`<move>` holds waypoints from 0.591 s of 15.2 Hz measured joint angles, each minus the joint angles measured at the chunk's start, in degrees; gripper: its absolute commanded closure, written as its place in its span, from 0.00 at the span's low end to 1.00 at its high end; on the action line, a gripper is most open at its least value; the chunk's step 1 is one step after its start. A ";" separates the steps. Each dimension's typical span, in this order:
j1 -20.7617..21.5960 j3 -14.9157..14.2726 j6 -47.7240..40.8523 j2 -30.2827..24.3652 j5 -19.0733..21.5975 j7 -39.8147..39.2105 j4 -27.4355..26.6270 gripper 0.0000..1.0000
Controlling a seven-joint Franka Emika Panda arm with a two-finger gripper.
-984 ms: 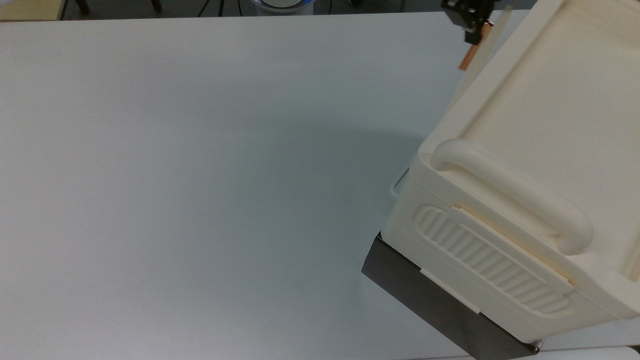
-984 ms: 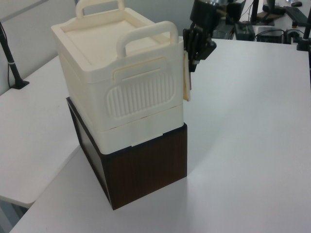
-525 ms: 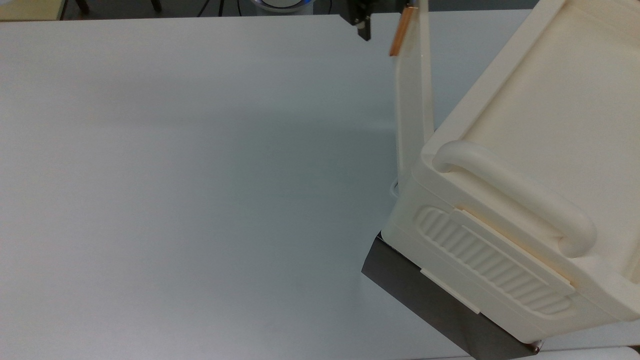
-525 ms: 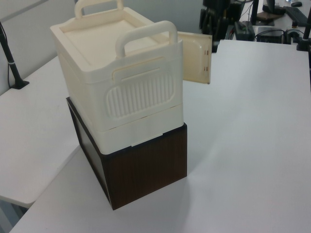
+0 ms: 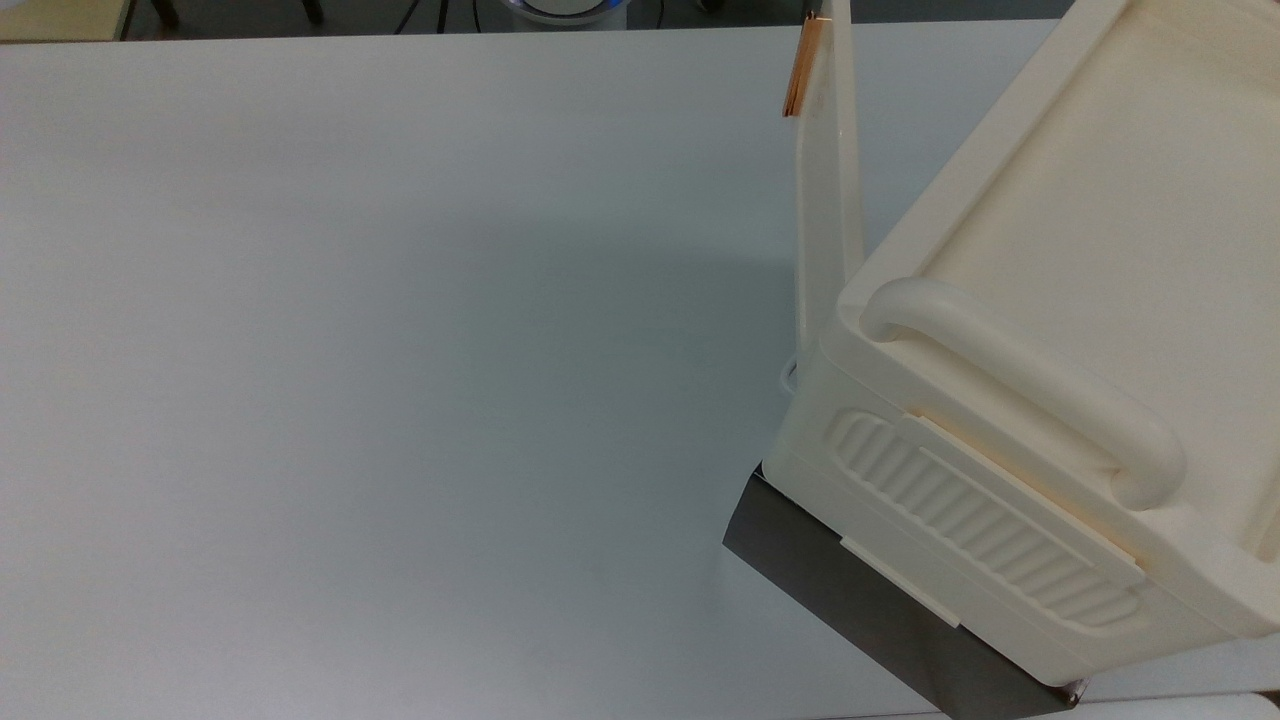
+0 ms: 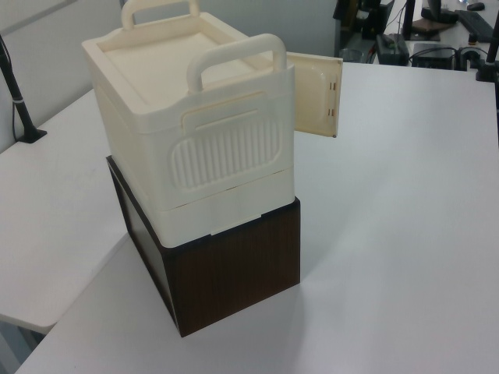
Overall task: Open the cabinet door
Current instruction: 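Pull the door edge outward, swinging the door open on its hinge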
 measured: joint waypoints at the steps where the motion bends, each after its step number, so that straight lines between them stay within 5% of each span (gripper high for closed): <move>1: 0.02 0.09 0.00 -0.01 0.82 0.00 0.32 0.19; 9: 6.52 1.96 1.56 0.70 2.31 0.00 0.47 0.17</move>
